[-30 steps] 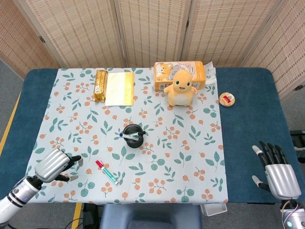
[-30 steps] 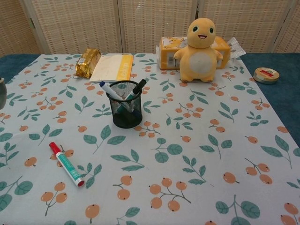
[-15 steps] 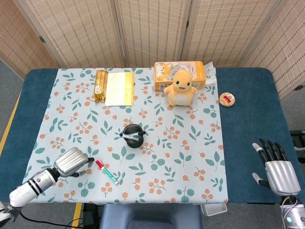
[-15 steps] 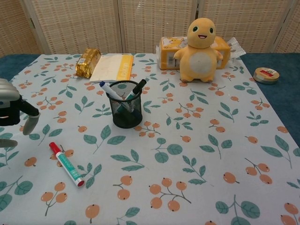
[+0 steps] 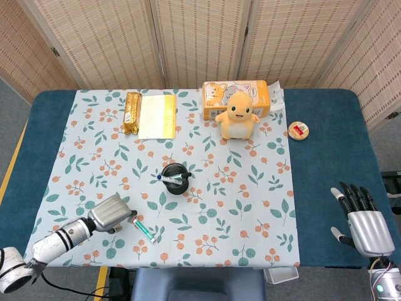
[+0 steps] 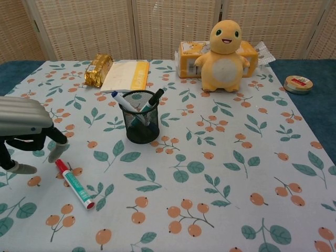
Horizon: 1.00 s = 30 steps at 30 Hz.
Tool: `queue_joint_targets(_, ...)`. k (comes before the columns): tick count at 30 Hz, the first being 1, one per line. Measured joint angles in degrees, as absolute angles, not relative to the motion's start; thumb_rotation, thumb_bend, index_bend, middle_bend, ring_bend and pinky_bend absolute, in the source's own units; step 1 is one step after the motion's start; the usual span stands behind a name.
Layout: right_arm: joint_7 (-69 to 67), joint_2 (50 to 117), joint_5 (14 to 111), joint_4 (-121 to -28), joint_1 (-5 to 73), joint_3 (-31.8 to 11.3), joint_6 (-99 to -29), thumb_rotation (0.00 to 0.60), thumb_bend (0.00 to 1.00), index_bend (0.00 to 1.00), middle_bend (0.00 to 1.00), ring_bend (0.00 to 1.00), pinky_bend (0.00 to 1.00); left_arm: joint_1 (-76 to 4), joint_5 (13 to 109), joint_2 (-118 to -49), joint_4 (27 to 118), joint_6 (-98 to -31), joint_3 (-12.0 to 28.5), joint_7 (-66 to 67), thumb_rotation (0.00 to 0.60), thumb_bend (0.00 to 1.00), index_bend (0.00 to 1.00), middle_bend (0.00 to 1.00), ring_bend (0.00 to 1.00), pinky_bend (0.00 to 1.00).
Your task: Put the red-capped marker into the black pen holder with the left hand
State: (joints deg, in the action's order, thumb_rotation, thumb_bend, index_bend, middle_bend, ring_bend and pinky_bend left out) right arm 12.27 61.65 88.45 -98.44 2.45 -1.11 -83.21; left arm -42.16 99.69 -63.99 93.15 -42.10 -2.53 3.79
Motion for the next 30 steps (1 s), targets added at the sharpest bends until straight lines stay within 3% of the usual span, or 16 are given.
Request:
queue_joint_targets(13,10.51,61.02,89.77,-98.28,2.18,-0.68,-84.52,0.600,0.19,0.10,0.02,0.00,0.00,-46.32,90.10,-69.15,96.58,-34.28,-0.39,14.83,0.600,0.33,0.53,1.00,0.97,0.98)
queue_joint_targets(30,8.10,59.96,91.02,-98.15,1.45,-0.32,-86.43,0.600,0.19,0.10,0.02,0.00,0.00,-48.92,80.48,-74.05,97.39,-32.23,-1.05,26.07,0.600,0.33,0.53,1.00,0.97,0.98)
